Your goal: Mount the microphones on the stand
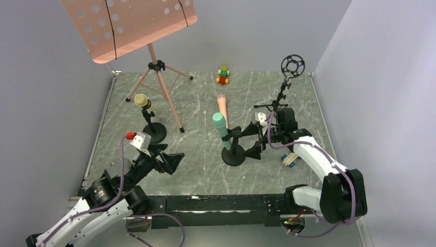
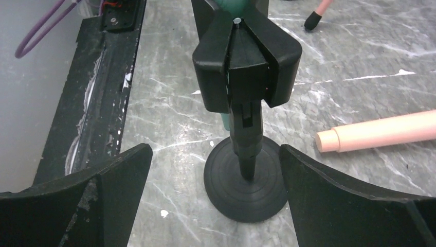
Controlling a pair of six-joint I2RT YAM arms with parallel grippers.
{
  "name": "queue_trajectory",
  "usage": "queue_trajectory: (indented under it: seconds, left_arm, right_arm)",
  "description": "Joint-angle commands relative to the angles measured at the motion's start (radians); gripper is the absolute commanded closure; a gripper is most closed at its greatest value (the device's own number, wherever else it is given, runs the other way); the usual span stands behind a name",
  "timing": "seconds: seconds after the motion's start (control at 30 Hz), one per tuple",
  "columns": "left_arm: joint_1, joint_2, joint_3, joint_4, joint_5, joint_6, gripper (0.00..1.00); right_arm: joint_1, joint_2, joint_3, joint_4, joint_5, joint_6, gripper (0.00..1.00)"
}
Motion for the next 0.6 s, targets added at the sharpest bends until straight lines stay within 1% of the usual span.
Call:
queue_trajectory:
  seconds: [0.0, 0.13, 0.27, 0.33, 0.43, 0.57]
  left_arm:
    - [-0.002, -0.018, -0.027, -0.083, -0.019, -0.079, 0.01]
    - [-0.002, -0.02, -0.012, -0.102, -0.031, -0.065, 0.01]
    - [-0.002, -0.005, 0.026, -0.128, -0.047, -0.029, 0.01]
    - [-0.002, 0.004, 0.038, -0.14, -0.047, -0.02, 0.01]
    - [-0.001, 0.008, 0.047, -0.158, -0.042, -0.024, 0.01]
    - [-0.002, -0.009, 0.049, -0.166, -0.04, -0.03, 0.01]
  right_arm:
    - [0.021, 0.068, 0.074, -0.037, -0.084, -0.183, 0.02]
    - [0.026, 0.12, 0.1, -0.044, -0.088, -0.19, 0.07]
    - [0.033, 0.151, 0.112, 0.023, -0.089, -0.127, 0.13]
    - [0.037, 0.172, 0.132, 0.026, -0.095, -0.111, 0.16]
    - [0.041, 0.201, 0.169, -0.019, -0.114, -0.136, 0.24]
    - [0.048, 0.253, 0.235, -0.165, -0.135, -0.259, 0.36]
